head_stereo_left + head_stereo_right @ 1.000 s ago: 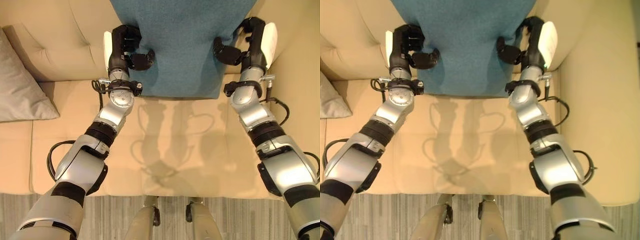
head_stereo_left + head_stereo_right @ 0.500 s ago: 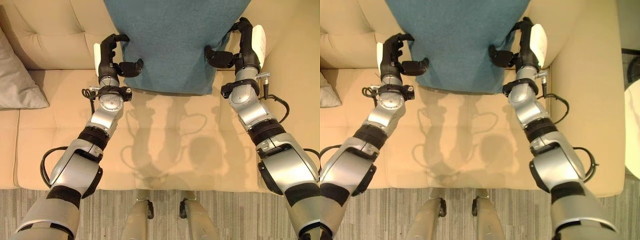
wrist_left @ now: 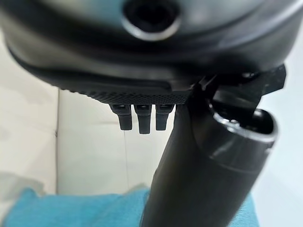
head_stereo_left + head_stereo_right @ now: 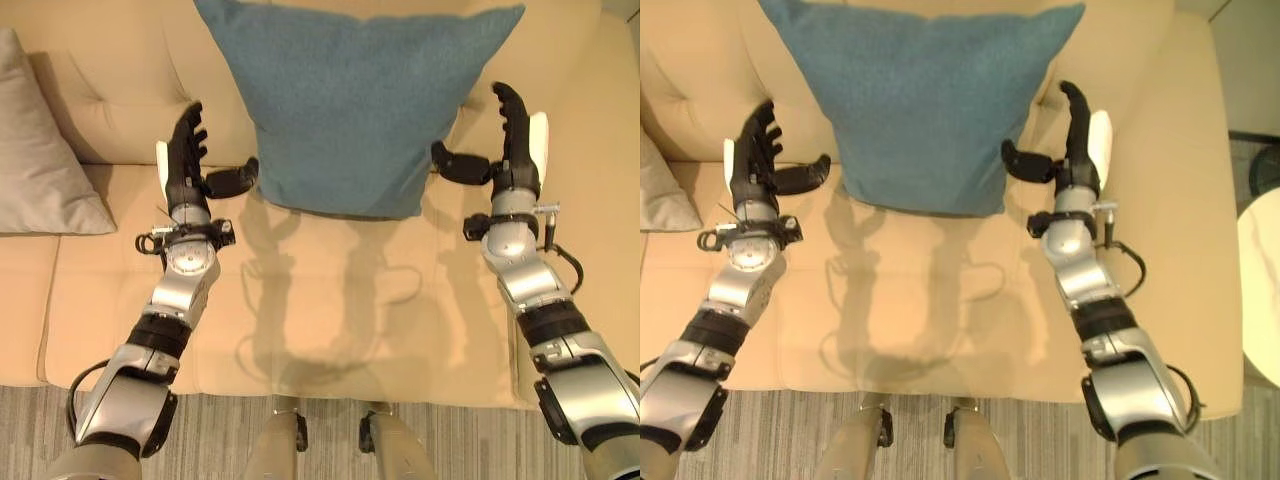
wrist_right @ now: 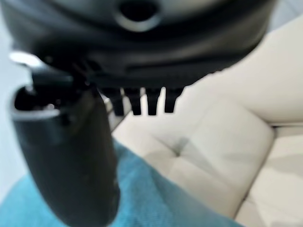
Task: Pick up all the scattered cushions and arrange them neatly on the sofa.
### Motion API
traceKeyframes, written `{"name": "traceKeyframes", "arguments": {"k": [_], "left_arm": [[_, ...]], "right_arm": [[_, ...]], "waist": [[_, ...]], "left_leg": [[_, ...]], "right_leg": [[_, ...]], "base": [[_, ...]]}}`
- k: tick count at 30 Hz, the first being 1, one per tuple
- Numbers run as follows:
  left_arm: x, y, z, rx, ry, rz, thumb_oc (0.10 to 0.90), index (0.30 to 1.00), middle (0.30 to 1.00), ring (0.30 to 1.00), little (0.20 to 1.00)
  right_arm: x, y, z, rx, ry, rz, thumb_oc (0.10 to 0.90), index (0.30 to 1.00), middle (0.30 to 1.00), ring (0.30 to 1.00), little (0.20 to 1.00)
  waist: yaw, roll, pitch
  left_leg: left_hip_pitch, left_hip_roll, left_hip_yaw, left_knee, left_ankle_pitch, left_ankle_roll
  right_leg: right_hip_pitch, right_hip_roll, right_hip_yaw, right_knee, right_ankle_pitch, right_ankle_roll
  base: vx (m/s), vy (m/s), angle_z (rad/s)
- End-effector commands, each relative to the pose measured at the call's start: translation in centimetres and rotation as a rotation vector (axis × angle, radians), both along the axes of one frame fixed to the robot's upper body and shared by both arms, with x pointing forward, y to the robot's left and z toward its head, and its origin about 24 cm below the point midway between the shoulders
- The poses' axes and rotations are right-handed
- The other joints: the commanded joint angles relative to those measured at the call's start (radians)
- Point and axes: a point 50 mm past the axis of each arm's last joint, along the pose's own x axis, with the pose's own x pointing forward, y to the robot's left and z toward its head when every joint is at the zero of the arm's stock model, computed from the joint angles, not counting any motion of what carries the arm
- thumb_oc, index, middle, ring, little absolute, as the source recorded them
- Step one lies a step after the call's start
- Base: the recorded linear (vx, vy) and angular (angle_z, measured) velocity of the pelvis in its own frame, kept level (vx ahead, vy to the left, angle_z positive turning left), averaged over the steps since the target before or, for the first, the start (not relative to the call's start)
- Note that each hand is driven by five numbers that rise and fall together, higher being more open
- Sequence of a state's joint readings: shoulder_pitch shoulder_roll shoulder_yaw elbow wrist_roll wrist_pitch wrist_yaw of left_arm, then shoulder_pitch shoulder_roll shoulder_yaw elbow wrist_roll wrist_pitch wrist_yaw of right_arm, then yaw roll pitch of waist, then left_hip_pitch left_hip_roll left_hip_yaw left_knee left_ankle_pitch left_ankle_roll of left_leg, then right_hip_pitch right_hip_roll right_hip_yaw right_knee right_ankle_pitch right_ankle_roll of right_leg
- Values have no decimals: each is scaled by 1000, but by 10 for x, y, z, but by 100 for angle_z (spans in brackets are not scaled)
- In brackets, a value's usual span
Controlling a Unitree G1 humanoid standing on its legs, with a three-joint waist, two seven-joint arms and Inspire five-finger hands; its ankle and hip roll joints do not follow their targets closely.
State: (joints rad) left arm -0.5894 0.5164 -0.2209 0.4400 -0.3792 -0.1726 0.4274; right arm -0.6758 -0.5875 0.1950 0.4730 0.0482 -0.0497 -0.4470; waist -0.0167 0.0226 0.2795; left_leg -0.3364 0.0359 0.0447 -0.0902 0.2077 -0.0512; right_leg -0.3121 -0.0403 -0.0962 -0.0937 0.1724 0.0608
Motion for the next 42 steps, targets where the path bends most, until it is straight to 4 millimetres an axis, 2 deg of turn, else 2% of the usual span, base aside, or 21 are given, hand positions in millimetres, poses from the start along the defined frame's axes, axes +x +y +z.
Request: {"name": "traceKeyframes", "arguments": {"k": [1, 2, 3, 4, 5, 9, 12, 13, 14, 16, 17, 24, 27, 28, 30, 32, 35, 37, 38, 39, 42], "left_arm": [[-18, 6, -17, 110, -17, -31, 800, 900, 900, 900, 900], [-27, 8, -34, 147, 36, -38, 800, 900, 900, 900, 900], [-27, 8, -34, 147, 36, -38, 800, 900, 900, 900, 900], [-49, 18, -68, 182, 158, -40, 800, 900, 900, 900, 900], [-50, 18, -69, 183, 161, -41, 800, 900, 900, 900, 900], [-96, 37, -139, 132, 441, 11, 800, 900, 900, 900, 900], [-160, 47, -217, 103, 820, 63, 800, 900, 900, 900, 900], [-160, 47, -217, 103, 820, 63, 800, 900, 900, 900, 900], [-183, 47, -239, 93, 945, 84, 800, 900, 900, 900, 900], [-191, 47, -246, 87, 988, 95, 800, 900, 900, 900, 900], [-211, 44, -262, 89, 1087, 110, 800, 900, 900, 900, 900], [-237, 35, -285, 76, 1256, 104, 800, 900, 900, 900, 900], [-217, 30, -281, 91, 1216, 68, 800, 900, 900, 900, 900], [-217, 30, -281, 92, 1216, 68, 800, 900, 900, 900, 900], [-221, 23, -285, 106, 1249, 30, 800, 900, 900, 900, 900], [-226, 18, -289, 105, 1280, 10, 800, 900, 900, 900, 900], [-228, 14, -292, 94, 1293, 1, 800, 900, 900, 900, 900], [-224, 7, -292, 107, 1292, -31, 800, 900, 900, 900, 900], [-224, 7, -292, 107, 1292, -31, 800, 900, 900, 900, 900], [-219, 5, -291, 119, 1282, -41, 800, 900, 900, 900, 900], [-215, 5, -290, 137, 1280, -42, 800, 900, 900, 900, 900]], "right_arm": [[-21, -8, -23, -34, 16, 89, 800, 900, 900, 900, 900], [-30, -11, -45, -17, 83, 94, 800, 900, 900, 900, 900], [-30, -11, -45, -17, 83, 94, 800, 900, 900, 900, 900], [-49, -22, -84, -23, 223, 81, 800, 900, 900, 900, 900], [-50, -22, -85, -23, 226, 82, 800, 900, 900, 900, 900], [-87, -35, -150, -27, 481, 32, 800, 900, 900, 900, 900], [-124, -38, -206, -71, 739, 24, 800, 900, 900, 900, 900], [-124, -38, -206, -71, 739, 24, 800, 900, 900, 900, 900], [-136, -36, -224, -81, 824, 29, 800, 900, 900, 900, 900], [-142, -36, -231, -90, 860, 29, 800, 900, 900, 900, 900], [-154, -34, -246, -93, 936, 25, 800, 900, 900, 900, 900], [-179, -35, -277, -82, 1115, -13, 800, 900, 900, 900, 900], [-183, -36, -284, -57, 1167, -49, 800, 900, 900, 900, 900], [-183, -36, -284, -57, 1167, -49, 800, 900, 900, 900, 900], [-191, -40, -291, -68, 1232, -72, 800, 900, 900, 900, 900], [-194, -42, -293, -63, 1257, -86, 800, 900, 900, 900, 900], [-197, -43, -295, -45, 1273, -99, 800, 900, 900, 900, 900], [-203, -45, -298, -26, 1302, -126, 800, 900, 900, 900, 900], [-203, -45, -298, -26, 1302, -126, 800, 900, 900, 900, 900], [-203, -45, -299, -25, 1311, -142, 800, 900, 900, 900, 900], [-202, -44, -299, -29, 1315, -149, 800, 900, 900, 900, 900]], "waist": [[-8, -23, -143], [-7, -26, -148], [-8, -26, -150], [-8, -29, -158], [-8, -29, -161], [-6, -32, -189], [4, -32, -213], [4, -32, -213], [6, -31, -216], [9, -32, -217], [14, -34, -219], [23, -41, -205], [22, -74, -152], [20, -74, -154], [15, -82, -160], [3, -80, -177], [-10, -64, -186], [-38, -41, -195], [-38, -40, -195], [-50, -42, -191], [-53, -50, -176]], "left_leg": [[48, -15, 25, 3, -138, -21], [61, -14, 23, 3, -140, -21], [60, -14, 23, 3, -140, -21], [79, -14, 23, 3, -143, -19], [79, -15, 23, 3, -143, -19], [120, -9, 20, 3, -149, -15], [173, -8, 21, 3, -154, -8], [173, -8, 21, 3, -154, -8], [190, -5, 19, 3, -155, -8], [200, -4, 18, 3, -155, -9], [218, 2, 13, 3, -155, -10], [239, 17, -12, 24, -140, -14], [149, -8, 0, 262, -242, -16], [144, -9, -1, 262, -241, -15], [175, -38, -19, 406, -318, -2], [215, -45, -27, 447, -336, 1], [286, -45, -39, 438, -346, -4], [381, -55, -44, 311, -391, 9], [382, -55, -44, 309, -390, 9], [402, -75, -45, 221, -433, 30], [395, -97, -52, 179, -427, 46]], "right_leg": [[57, -25, -18, 25, -118, 66], [72, -25, -21, 22, -119, 67], [71, -25, -22, 22, -118, 67], [95, -26, -29, 19, -120, 68], [96, -26, -29, 18, -120, 68], [142, -27, -41, 12, -127, 70], [199, -24, -42, 14, -140, 66], [199, -24, -42, 14, -140, 66], [215, -20, -44, 24, -153, 63], [224, -18, -46, 32, -159, 61], [242, -12, -45, 46, -175, 53], [286, 10, -35, 25, -199, 28], [251, -20, -50, 35, -179, 15], [248, -21, -51, 36, -178, 15], [231, -30, -54, 39, -157, 16], [216, -33, -54, 48, -148, 18], [195, -26, -54, 70, -140, 22], [137, -26, -67, 104, -120, 36], [137, -26, -67, 105, -120, 36], [97, -44, -71, 110, -88, 54], [55, -62, -67, 113, -52, 76]], "base": [[10, -32, 4], [13, -24, 6], [4, -22, 4], [0, 0, 0], [0, 0, 0], [8, -7, 0], [0, 0, 0], [0, 0, 0], [-35, -39, 3], [-31, -54, 4], [-34, -80, 6], [-96, -90, 12], [-307, -72, 19], [-189, -23, 24], [-146, 6, -8], [-104, 61, 3], [-92, 88, 1], [-185, 149, 1], [-215, 143, 15], [-260, 168, 19], [-220, 130, 13]]}}
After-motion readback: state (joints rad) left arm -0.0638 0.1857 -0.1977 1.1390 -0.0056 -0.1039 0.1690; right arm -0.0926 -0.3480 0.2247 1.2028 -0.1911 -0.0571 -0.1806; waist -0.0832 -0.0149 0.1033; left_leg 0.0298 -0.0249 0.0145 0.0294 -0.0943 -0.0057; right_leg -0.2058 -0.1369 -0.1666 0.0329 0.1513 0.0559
